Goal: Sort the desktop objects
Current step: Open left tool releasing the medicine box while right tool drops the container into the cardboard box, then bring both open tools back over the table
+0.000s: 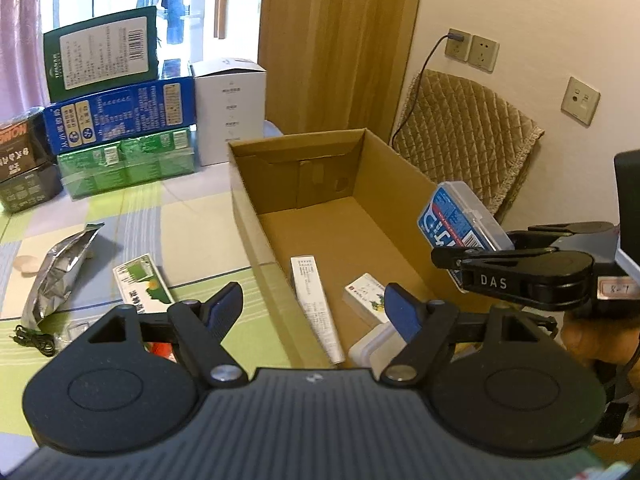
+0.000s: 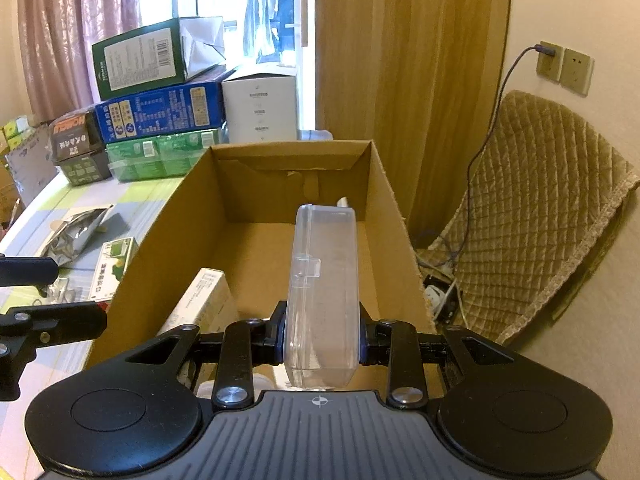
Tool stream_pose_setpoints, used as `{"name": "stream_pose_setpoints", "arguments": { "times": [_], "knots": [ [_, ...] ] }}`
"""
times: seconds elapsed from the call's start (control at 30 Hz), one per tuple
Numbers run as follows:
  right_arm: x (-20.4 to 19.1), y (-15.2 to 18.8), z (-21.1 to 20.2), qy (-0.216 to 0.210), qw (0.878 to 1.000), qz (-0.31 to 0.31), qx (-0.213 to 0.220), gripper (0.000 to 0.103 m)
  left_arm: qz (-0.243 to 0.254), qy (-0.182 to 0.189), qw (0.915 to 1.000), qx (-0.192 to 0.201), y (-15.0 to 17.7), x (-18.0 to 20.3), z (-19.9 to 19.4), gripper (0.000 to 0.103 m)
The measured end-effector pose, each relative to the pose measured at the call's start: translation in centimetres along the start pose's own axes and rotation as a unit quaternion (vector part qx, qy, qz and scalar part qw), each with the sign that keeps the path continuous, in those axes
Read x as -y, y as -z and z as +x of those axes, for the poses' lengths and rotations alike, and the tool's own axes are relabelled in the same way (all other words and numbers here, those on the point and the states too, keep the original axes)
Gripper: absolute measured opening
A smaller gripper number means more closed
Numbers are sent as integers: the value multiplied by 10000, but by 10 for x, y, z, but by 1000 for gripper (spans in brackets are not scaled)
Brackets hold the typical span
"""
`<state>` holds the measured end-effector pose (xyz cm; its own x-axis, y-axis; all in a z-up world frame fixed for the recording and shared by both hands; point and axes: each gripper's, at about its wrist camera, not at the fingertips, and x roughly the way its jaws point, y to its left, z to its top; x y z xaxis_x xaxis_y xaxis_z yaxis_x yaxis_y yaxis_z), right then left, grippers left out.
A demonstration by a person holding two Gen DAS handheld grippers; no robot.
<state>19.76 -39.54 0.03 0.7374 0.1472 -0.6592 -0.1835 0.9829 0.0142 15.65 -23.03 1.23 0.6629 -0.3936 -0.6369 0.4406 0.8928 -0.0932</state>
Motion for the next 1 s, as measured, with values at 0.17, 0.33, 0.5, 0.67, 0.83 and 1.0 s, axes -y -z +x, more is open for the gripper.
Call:
{"name": "stream_pose_setpoints", "arguments": {
  "times": [0.17,0.33,0.5,0.67,0.83,1.0],
  "knots": [
    [1,-4,-2,-141,9996,189,183,49,-76,-5,10000,3,5,-6,-5,74],
    [3,-1,-22,-148,9989,307,318,54,-156,-19,9999,35,11,-11,-15,76],
    [1,9,-48,-95,9984,414,370,60,-202,-22,9998,69,18,-14,-30,78],
    [-11,21,-79,-90,9981,400,468,71,-242,-37,9996,106,29,-18,-52,81],
    [-33,35,-110,-219,9976,340,559,83,-290,-135,9994,159,43,-25,-79,85],
    [-59,48,-131,-406,9971,307,566,89,-303,-314,9988,207,60,-36,-107,91]
  ]
}}
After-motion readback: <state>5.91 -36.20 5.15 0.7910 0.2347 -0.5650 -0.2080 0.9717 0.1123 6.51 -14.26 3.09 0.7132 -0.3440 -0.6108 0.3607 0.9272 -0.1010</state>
